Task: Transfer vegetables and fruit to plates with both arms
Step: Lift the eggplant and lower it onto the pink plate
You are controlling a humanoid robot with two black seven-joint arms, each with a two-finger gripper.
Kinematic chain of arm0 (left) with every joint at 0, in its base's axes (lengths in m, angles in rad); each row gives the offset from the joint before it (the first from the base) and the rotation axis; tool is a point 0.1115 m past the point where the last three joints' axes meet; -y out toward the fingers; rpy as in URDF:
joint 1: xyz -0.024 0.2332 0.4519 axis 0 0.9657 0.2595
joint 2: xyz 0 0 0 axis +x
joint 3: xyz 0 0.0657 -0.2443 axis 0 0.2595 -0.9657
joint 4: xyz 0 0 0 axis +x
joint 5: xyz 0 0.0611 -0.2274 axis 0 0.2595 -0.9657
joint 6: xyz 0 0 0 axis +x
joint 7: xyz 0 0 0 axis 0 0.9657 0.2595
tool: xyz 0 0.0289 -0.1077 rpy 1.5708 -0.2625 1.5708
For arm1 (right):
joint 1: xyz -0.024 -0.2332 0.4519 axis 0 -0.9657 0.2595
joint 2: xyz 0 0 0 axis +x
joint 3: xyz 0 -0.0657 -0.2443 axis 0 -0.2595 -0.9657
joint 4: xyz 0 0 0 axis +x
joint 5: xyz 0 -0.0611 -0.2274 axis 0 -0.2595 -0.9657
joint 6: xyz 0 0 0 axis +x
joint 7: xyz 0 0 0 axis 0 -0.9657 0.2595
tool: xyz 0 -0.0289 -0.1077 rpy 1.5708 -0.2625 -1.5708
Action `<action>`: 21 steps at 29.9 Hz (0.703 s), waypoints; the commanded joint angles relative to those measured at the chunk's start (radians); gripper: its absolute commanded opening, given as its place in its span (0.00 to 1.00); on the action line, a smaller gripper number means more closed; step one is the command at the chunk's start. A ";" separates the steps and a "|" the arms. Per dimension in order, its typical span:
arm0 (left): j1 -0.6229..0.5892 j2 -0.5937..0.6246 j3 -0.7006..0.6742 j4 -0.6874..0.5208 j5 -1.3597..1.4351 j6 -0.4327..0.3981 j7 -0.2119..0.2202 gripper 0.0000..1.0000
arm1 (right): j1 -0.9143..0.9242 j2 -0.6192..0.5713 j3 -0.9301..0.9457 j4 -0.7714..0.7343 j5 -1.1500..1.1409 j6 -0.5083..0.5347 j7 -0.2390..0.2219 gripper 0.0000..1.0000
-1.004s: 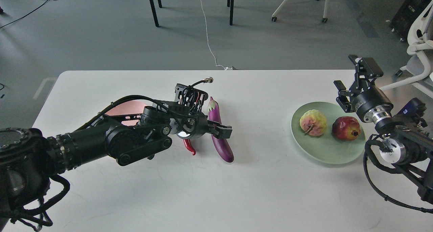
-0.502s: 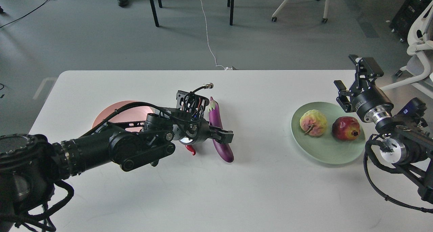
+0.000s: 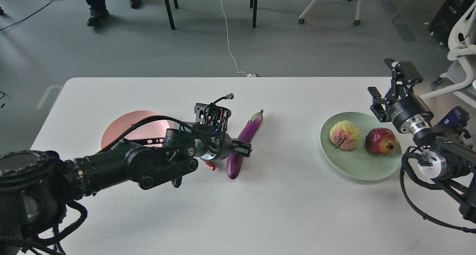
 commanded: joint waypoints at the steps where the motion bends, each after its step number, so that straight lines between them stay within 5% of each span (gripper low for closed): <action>1: -0.023 -0.001 -0.059 -0.027 -0.090 0.020 0.004 0.08 | 0.000 0.000 0.001 -0.001 -0.001 0.000 0.000 0.97; 5: -0.044 0.033 -0.177 -0.093 -0.157 0.029 0.008 0.09 | 0.000 0.000 0.010 -0.001 -0.001 0.000 0.000 0.97; 10: -0.040 0.261 -0.219 -0.203 -0.165 0.008 -0.021 0.09 | 0.000 0.000 0.011 -0.001 -0.001 0.000 0.000 0.97; 15: 0.028 0.545 -0.179 -0.267 -0.130 -0.047 -0.140 0.09 | 0.000 0.000 0.011 -0.001 -0.001 0.000 0.000 0.97; 21: 0.084 0.712 -0.124 -0.250 -0.021 -0.041 -0.269 0.11 | 0.001 0.005 0.011 0.000 -0.001 0.000 0.000 0.97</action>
